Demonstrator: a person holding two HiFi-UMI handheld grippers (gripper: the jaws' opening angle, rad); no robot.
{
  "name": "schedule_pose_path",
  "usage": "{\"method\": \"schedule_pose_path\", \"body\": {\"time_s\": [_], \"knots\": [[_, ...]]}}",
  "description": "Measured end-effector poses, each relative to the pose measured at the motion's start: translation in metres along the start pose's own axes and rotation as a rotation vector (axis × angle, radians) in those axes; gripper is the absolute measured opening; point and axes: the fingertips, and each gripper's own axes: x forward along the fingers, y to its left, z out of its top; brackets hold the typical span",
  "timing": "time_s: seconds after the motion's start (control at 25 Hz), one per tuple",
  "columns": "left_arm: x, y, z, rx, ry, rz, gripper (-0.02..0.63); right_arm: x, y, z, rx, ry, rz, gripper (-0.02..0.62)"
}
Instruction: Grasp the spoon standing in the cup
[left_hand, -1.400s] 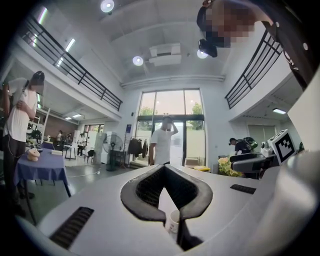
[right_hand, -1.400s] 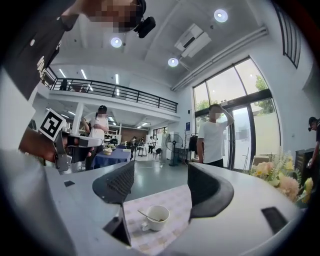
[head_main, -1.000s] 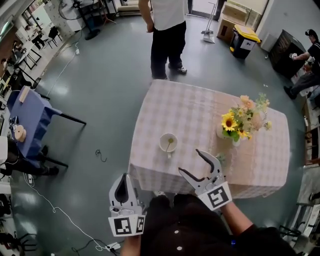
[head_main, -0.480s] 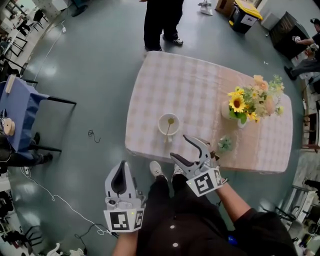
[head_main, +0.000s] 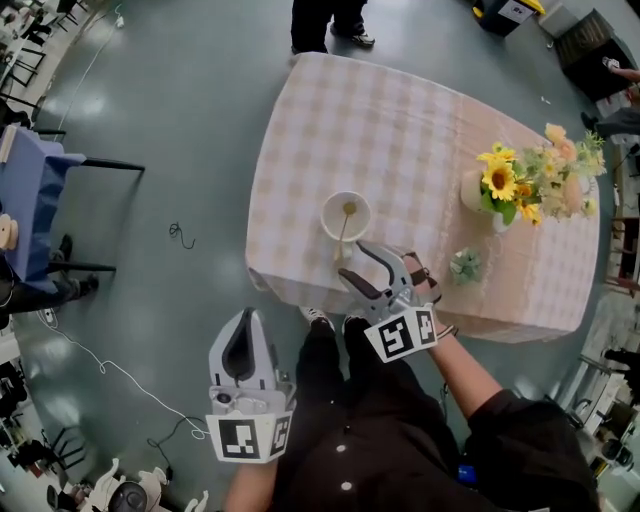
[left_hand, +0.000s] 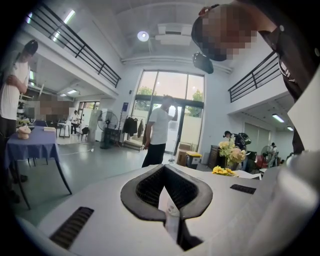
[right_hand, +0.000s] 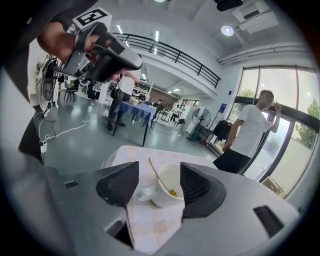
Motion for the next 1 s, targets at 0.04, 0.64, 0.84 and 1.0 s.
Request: {"method": "schedule_pose_path", "body": {"time_s": [0.04,0.64,0.84,1.0], "knots": [[0.000,-0.001,-0.003,-0.001,0.004,-0.001,0.014,0.004,0.002,-0.004,-0.011,0.007,0.002,0.247],[-0.013,0.006,-0.041,-0.032,0.070,0.037,0.014,0.042,0.011,-0.017,-0.106,0.030,-0.024,0.114],[-0.015,0.008,-0.044,-0.036,0.074,0.043,0.014,0.041,0.009,-0.016,-0.122,0.025,-0.060,0.025],[-0.017,0.007,-0.045,-0.034,0.078,0.047,0.014,0.042,0.005,-0.015,-0.138,0.027,-0.084,0.006]]}}
